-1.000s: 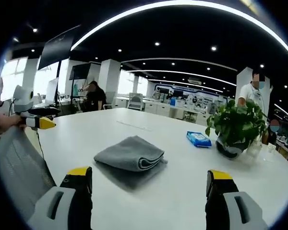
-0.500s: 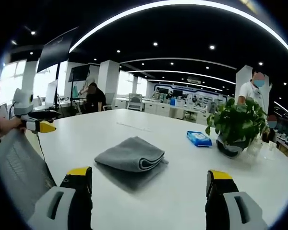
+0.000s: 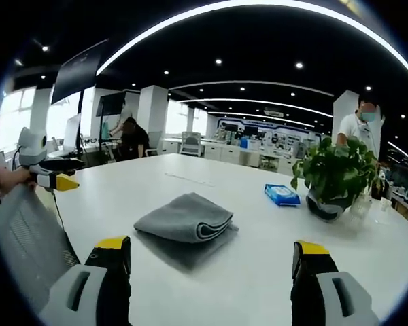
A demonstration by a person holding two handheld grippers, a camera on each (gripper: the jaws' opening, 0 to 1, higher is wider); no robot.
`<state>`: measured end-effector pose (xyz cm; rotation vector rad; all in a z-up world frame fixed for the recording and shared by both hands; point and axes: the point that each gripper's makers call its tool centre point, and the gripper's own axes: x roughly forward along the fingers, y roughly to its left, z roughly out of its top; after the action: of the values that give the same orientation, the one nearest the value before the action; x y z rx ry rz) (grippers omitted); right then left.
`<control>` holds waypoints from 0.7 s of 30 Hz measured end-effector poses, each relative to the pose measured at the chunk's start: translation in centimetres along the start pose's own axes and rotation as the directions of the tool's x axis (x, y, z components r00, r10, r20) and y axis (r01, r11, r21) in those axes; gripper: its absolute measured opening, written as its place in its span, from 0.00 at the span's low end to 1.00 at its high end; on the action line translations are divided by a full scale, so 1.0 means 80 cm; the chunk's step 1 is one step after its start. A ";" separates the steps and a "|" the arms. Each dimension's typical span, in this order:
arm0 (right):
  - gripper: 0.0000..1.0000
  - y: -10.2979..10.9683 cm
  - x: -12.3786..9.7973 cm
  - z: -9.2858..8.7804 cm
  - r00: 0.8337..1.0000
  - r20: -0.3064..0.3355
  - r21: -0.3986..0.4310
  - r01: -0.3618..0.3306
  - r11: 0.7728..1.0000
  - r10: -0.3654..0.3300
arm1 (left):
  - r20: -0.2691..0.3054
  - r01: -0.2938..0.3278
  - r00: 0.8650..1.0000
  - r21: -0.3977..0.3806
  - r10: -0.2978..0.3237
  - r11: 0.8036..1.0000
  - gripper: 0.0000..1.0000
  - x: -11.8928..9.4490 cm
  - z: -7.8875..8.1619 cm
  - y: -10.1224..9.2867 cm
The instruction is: Open the folded towel by lifting each exposed corner and separating the folded layers until the towel lies flat within the target outline without major curled edges
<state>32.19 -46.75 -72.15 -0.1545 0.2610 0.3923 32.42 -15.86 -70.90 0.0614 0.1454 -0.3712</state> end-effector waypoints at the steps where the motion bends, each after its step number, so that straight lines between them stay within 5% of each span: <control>1: 1.00 0.001 0.000 0.001 1.000 0.007 -0.001 -0.003 1.000 0.003 | 0.001 0.000 1.000 0.004 0.000 1.000 0.94 0.000 0.000 0.000; 21: 1.00 0.007 0.002 -0.006 0.999 -0.024 0.001 -0.029 1.000 0.029 | -0.008 -0.005 1.000 -0.001 0.005 1.000 0.93 0.000 -0.002 0.001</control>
<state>31.98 -46.25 -72.74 -0.1550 0.2870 0.4195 32.40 -15.77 -71.03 0.0618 0.1530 -0.3663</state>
